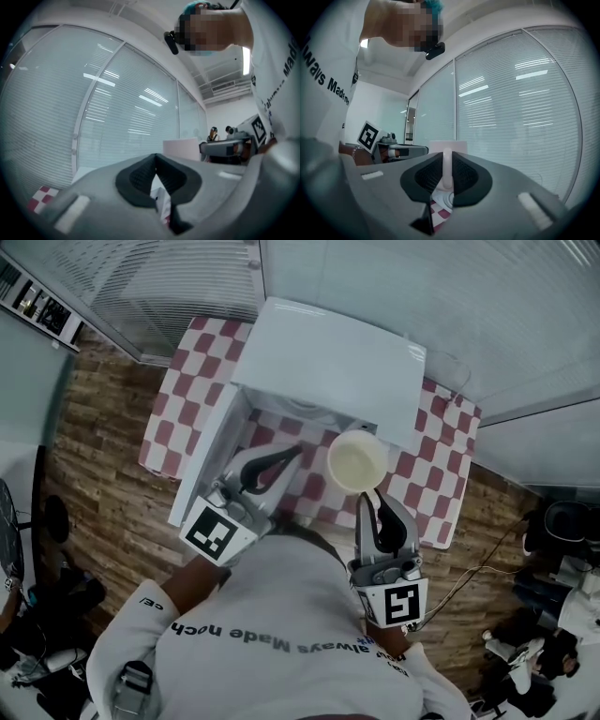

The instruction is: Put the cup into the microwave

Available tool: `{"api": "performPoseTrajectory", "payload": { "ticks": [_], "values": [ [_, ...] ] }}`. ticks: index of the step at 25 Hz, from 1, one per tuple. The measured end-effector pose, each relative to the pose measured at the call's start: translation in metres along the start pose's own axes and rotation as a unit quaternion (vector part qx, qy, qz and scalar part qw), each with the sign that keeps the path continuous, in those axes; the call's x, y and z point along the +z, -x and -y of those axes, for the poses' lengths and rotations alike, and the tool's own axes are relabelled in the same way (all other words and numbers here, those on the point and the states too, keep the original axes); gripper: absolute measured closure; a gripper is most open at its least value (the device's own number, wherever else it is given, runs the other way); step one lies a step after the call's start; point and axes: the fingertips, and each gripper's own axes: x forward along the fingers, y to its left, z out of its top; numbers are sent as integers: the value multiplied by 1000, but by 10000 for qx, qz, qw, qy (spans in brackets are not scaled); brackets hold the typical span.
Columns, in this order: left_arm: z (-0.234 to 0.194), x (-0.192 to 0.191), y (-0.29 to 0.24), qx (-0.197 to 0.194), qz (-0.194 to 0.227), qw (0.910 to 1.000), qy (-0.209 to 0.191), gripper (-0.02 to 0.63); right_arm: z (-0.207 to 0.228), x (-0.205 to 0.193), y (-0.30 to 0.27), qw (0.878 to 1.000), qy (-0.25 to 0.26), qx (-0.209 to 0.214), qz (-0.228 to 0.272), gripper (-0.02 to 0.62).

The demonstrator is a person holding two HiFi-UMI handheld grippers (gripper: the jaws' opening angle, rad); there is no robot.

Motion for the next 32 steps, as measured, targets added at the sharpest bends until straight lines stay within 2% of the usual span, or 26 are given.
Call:
{"api": "performPoseTrajectory", "payload": {
  "ticks": [20,32],
  "values": [
    [-44,-83,-3,-238,-344,9988,270,601,-12,-93,-46,9987,-93,-37,-507,554],
    [-66,-136,-13,-152,-507,9975,474,601,-7,-161,-74,9966,-139,23,-815,554]
  ]
}}
